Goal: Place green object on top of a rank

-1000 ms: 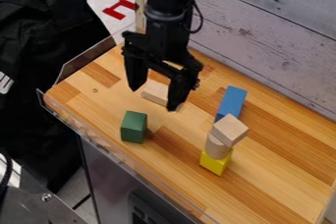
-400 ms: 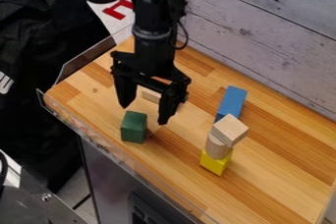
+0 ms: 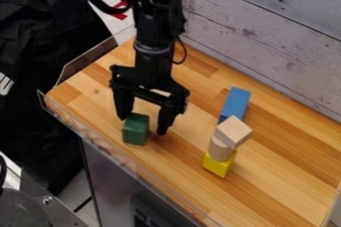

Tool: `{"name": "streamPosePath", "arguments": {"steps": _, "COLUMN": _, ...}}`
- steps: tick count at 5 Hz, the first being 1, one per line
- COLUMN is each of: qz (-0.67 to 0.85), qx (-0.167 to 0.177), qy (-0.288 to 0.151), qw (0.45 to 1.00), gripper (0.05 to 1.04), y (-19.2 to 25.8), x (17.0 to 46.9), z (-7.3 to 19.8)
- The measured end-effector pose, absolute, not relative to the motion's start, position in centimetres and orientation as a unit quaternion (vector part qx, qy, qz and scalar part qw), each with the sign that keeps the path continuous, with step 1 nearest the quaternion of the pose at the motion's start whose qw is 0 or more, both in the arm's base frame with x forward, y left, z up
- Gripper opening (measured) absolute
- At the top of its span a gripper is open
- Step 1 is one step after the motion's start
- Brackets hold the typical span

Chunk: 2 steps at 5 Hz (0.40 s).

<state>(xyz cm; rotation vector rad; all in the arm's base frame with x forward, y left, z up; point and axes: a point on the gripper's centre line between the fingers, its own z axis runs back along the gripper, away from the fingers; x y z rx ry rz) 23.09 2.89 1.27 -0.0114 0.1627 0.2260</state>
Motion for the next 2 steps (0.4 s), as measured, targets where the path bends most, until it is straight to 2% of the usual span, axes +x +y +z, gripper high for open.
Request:
{"name": "streamPosePath", "arguments": {"steps": 1, "qz": 0.156, "qx": -0.005, "qy": 0.104, "qw": 0.982, "gripper": 1.000, "y": 3.40, "x": 23.05, "z": 0.75}}
{"name": "streamPosePath", "arguments": {"steps": 2, "qz": 0.190, "qx": -0.010, "qy": 0.106, "qw": 0.976, "gripper": 1.000, "y": 4.20, "x": 23.10, "z": 0.85}}
